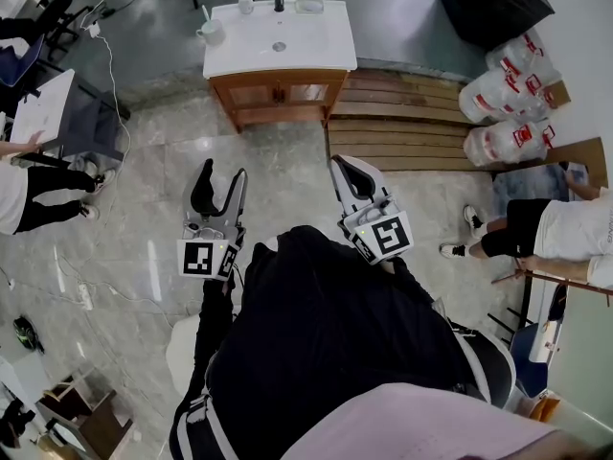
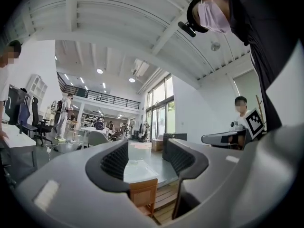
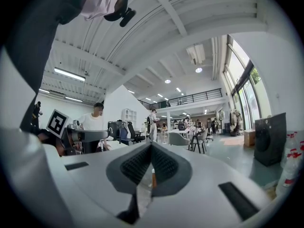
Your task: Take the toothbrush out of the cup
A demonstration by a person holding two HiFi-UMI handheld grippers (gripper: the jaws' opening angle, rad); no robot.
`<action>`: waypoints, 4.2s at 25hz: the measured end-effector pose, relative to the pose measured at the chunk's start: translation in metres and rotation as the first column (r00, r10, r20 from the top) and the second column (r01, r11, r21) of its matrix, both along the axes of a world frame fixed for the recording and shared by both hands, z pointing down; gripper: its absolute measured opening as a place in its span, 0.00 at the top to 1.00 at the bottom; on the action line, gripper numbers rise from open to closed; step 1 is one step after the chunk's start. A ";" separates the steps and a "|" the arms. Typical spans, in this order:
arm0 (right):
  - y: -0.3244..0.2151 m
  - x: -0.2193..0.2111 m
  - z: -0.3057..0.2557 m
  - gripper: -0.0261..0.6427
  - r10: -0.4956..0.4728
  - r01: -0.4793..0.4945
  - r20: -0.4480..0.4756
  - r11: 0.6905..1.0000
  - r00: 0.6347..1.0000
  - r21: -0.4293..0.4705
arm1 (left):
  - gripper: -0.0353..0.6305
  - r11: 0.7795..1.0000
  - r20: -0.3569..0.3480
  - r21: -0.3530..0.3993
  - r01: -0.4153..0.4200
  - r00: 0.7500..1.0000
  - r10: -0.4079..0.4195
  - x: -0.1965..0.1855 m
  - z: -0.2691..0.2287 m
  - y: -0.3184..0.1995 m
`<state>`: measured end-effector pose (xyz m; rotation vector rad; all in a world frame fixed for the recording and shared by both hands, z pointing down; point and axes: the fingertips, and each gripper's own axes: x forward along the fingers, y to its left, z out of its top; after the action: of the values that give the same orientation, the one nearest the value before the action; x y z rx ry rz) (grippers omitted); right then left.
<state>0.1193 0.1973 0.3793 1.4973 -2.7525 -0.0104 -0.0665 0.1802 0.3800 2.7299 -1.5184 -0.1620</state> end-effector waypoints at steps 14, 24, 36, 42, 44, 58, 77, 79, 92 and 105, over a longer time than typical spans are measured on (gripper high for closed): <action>-0.009 0.020 0.005 0.96 -0.049 0.049 0.027 0.999 0.998 -0.015 | 0.49 0.998 0.033 -0.005 0.064 0.997 -0.063 0.017 0.005 -0.012; -0.076 0.001 0.016 0.96 -0.078 0.078 0.007 0.997 0.997 -0.005 | 0.47 0.995 0.011 -0.022 0.102 0.995 -0.102 -0.003 0.029 -0.067; -0.266 -0.086 0.009 0.96 0.018 -0.017 -0.037 0.999 0.999 0.030 | 0.45 1.000 0.023 0.002 -0.013 1.000 0.013 -0.091 0.029 -0.269; -0.355 -0.128 0.008 0.96 0.056 -0.055 -0.040 0.998 0.998 0.022 | 0.45 0.998 -0.005 -0.030 -0.057 0.998 0.057 -0.130 0.040 -0.366; -0.380 -0.139 0.010 0.96 0.064 -0.064 -0.043 0.998 0.997 0.018 | 0.45 0.997 -0.015 -0.046 -0.067 0.998 0.066 -0.139 0.046 -0.394; -0.518 -0.142 0.053 0.96 0.015 -0.019 -0.090 0.999 0.996 -0.050 | 0.45 0.970 0.030 -0.241 -0.035 0.999 0.044 -0.130 0.146 -0.565; -0.583 -0.103 0.139 0.96 0.014 -0.028 -0.079 0.982 0.997 -0.186 | 0.64 0.765 0.111 -0.641 0.064 0.994 0.010 -0.116 0.326 -0.718; -0.583 -0.099 0.141 0.96 0.020 -0.035 -0.082 0.981 0.996 -0.190 | 0.72 0.770 0.123 -0.636 0.054 0.992 0.033 -0.111 0.327 -0.719; -0.580 -0.088 0.132 0.96 0.023 -0.039 -0.089 0.983 0.996 -0.180 | 0.88 0.820 0.127 -0.572 -0.002 0.988 0.091 -0.101 0.303 -0.714; -0.563 -0.094 0.080 0.96 0.006 -0.012 -0.073 0.996 0.997 -0.084 | 0.88 0.977 0.024 -0.208 -0.052 0.998 0.058 -0.111 0.108 -0.649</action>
<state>0.0250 -0.3653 0.4592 1.4583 -2.6550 0.0500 -0.1770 -0.4692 0.4875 2.6166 -1.3774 0.0362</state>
